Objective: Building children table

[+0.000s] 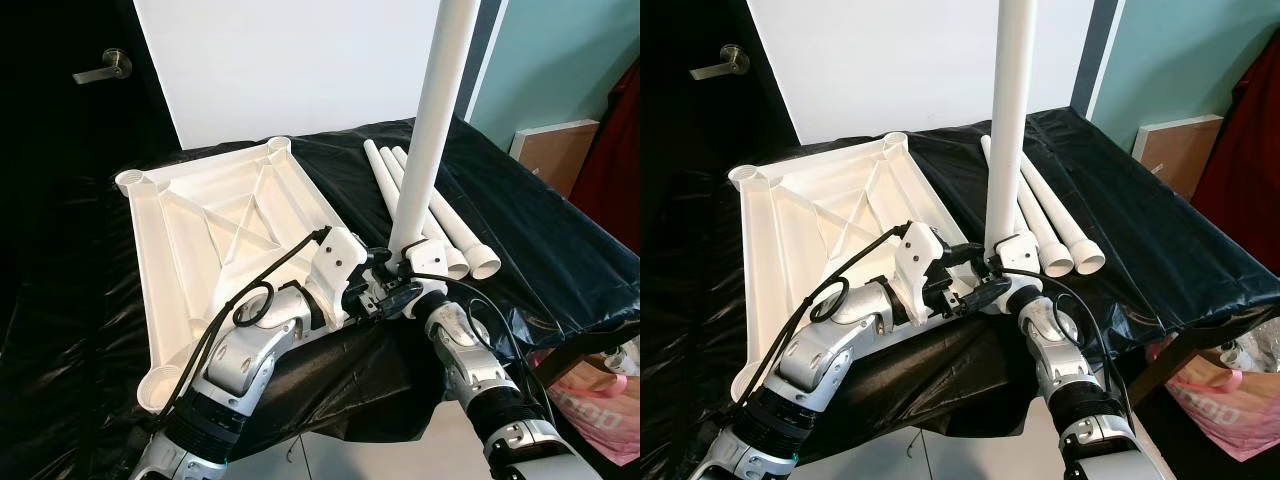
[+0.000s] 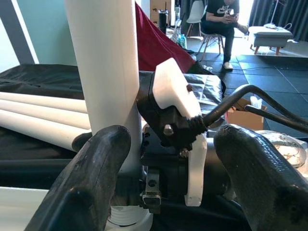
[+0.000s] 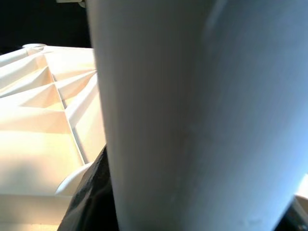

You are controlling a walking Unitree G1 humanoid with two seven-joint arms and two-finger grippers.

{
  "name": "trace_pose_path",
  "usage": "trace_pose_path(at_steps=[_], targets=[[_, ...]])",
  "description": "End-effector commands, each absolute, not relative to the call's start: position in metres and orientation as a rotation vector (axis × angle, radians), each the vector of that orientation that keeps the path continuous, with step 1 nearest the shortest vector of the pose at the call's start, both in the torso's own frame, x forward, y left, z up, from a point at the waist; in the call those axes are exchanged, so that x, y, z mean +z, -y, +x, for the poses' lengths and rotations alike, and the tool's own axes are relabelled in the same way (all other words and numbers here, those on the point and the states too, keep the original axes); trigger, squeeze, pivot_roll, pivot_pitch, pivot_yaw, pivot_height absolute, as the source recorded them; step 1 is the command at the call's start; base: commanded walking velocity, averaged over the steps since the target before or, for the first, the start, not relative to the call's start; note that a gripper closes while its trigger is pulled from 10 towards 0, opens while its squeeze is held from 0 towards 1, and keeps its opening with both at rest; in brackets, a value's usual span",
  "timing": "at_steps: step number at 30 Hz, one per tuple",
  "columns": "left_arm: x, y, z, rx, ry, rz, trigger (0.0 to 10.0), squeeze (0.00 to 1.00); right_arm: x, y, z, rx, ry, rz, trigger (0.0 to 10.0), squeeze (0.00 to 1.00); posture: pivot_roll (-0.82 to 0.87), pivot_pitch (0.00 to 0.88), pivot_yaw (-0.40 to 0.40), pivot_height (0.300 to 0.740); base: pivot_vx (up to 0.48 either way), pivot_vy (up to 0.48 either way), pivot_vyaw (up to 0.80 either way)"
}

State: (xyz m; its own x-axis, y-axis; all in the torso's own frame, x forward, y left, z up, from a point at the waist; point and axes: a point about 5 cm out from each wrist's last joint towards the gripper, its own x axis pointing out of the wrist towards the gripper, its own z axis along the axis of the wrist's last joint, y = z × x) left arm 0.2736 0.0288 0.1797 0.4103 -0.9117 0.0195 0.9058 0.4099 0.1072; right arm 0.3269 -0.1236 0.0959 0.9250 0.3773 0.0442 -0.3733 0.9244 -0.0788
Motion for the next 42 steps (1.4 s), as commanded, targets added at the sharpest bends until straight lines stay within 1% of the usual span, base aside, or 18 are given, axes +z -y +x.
trace_pose_path(at_steps=[1, 7, 13, 15, 16, 19, 23, 24, 26, 27, 32, 33, 38, 39, 42], targets=[[0.18, -0.029, 0.275, -1.134, 0.078, 0.097, 10.0, 0.0, 0.038, 0.143, 0.306, 0.294, -0.257, -0.003, 10.0, 0.0, -0.18, 0.006, 0.011, 0.74, 0.0, 0.0, 0.0], [0.18, -0.028, 0.275, -1.142, 0.078, 0.1, 10.0, 0.0, 0.037, 0.148, 0.308, 0.236, -0.279, 0.065, 10.0, 0.0, -0.18, 0.002, 0.018, 0.74, 0.0, 0.0, 0.0], [0.18, -0.028, 0.275, -1.147, 0.078, 0.101, 10.0, 0.0, 0.038, 0.147, 0.308, 0.235, -0.266, 0.067, 10.0, 0.0, -0.18, 0.0, 0.019, 0.74, 0.0, 0.0, 0.0], [0.18, -0.028, 0.275, -1.149, 0.077, 0.102, 10.0, 0.0, 0.051, 0.143, 0.309, 0.269, -0.161, 0.05, 10.0, 0.0, -0.18, 0.0, 0.019, 0.74, 0.0, 0.0, 0.0], [0.18, -0.028, 0.275, -1.149, 0.077, 0.102, 10.0, 0.0, 0.051, 0.143, 0.309, 0.269, -0.161, 0.05, 10.0, 0.0, -0.18, 0.0, 0.019, 0.74, 0.0, 0.0, 0.0], [0.181, -0.029, 0.277, -1.144, 0.08, 0.102, 10.0, 0.0, 0.075, 0.139, 0.311, 0.305, -0.012, 0.045, 10.0, 0.0, -0.18, 0.0, 0.018, 0.74, 0.0, 0.0, 0.0], [0.184, -0.032, 0.28, -1.135, 0.087, 0.093, 10.0, 0.0, 0.089, 0.139, 0.313, 0.332, 0.039, 0.032, 10.0, 0.0, -0.18, 0.003, 0.018, 0.74, 0.0, 0.0, 0.0], [0.186, -0.038, 0.286, -1.114, 0.083, 0.08, 10.0, 0.04, 0.099, 0.142, 0.315, 0.354, 0.065, 0.01, 10.0, 0.0, -0.18, 0.005, 0.017, 0.74, 0.0, 0.0, 0.0], [0.187, -0.04, 0.289, -1.106, 0.082, 0.074, 10.0, 0.04, 0.102, 0.144, 0.315, 0.359, 0.072, 0.003, 10.0, 0.0, -0.18, 0.005, 0.017, 0.74, 0.0, 0.0, 0.0], [0.189, -0.043, 0.292, -1.096, 0.081, 0.06, 10.0, 1.0, 0.108, 0.148, 0.317, 0.359, 0.086, -0.008, 10.0, 0.0, -0.19, 0.006, 0.017, 0.74, 0.0, 0.0, 0.0], [0.201, -0.053, 0.302, -1.085, 0.117, 0.06, 10.0, 1.0, 0.127, 0.16, 0.325, 0.359, 0.128, -0.011, 10.0, 0.0, -0.19, 0.004, 0.015, 0.74, 0.0, 0.0, 0.0], [0.205, -0.054, 0.305, -1.075, 0.133, 0.07, 10.0, 1.0, 0.134, 0.162, 0.327, 0.36, 0.143, 0.023, 10.0, 0.0, -0.19, 0.004, 0.014, 0.74, 0.0, 0.0, 0.0], [0.208, -0.054, 0.307, -1.073, 0.151, 0.082, 10.0, 1.0, 0.142, 0.163, 0.328, 0.374, 0.158, 0.048, 10.0, 0.0, -0.19, 0.003, 0.013, 0.74, 0.0, 0.0, 0.0], [0.213, -0.053, 0.308, -1.08, 0.17, 0.078, 10.0, 0.0, 0.149, 0.164, 0.329, 0.403, 0.169, 0.056, 10.0, 0.0, -0.19, 0.001, 0.01, 0.74, 0.0, 0.0, 0.0], [0.22, -0.05, 0.308, -1.109, 0.193, 0.06, 10.0, 0.0, 0.155, 0.167, 0.329, 0.445, 0.169, 0.043, 10.0, 0.0, -0.2, 0.0, 0.007, 0.74, 0.0, 0.0, 0.0]])
